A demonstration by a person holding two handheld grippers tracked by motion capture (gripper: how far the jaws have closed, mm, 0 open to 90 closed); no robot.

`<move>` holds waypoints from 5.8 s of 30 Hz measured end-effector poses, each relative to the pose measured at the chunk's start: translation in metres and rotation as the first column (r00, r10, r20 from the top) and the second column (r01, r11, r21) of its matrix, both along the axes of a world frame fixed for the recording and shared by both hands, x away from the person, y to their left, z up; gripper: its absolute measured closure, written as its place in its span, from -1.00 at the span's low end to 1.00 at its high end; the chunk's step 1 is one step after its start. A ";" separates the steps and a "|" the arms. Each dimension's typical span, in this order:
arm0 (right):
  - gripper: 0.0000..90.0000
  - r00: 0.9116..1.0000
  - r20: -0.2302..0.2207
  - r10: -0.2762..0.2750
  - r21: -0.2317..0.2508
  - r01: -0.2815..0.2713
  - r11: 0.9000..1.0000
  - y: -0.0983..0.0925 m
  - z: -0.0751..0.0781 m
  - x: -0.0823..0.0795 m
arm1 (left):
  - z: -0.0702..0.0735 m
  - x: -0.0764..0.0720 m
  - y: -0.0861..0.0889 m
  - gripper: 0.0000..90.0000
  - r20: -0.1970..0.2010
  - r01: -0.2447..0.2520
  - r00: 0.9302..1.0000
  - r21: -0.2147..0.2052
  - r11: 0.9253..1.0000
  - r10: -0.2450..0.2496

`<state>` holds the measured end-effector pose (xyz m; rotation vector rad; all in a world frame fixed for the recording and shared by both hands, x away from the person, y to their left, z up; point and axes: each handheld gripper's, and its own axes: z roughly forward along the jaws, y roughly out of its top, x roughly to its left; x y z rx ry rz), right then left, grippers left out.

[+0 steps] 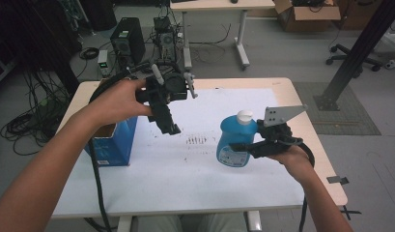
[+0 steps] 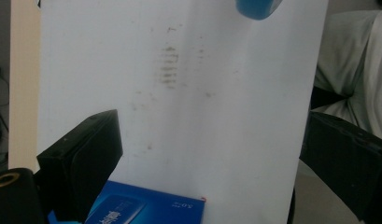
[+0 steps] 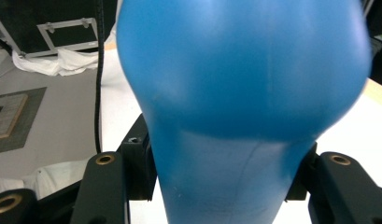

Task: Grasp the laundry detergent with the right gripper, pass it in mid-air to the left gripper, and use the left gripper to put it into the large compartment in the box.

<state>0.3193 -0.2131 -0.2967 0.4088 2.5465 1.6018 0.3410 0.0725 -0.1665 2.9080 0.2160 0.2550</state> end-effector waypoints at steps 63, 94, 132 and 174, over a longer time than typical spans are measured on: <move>-0.03 0.954 0.034 0.297 -0.081 -0.293 0.953 0.104 0.014 0.016 | 0.015 -0.027 -0.005 -0.89 -0.066 0.070 0.995 -0.027 0.997 -0.072; -0.03 0.944 0.045 0.327 -0.086 -0.322 0.943 0.115 0.022 0.014 | 0.008 -0.027 -0.023 -0.87 -0.071 0.103 0.992 -0.027 0.994 -0.105; -0.03 0.946 0.050 0.319 -0.082 -0.315 0.946 0.116 0.023 0.013 | -0.009 -0.020 -0.032 -0.59 -0.101 0.116 0.988 -0.002 0.993 -0.115; -0.57 0.965 0.006 0.263 -0.049 -0.263 0.964 0.109 0.021 0.018 | -0.010 -0.014 -0.032 -0.16 -0.088 0.095 0.992 -0.002 0.996 -0.095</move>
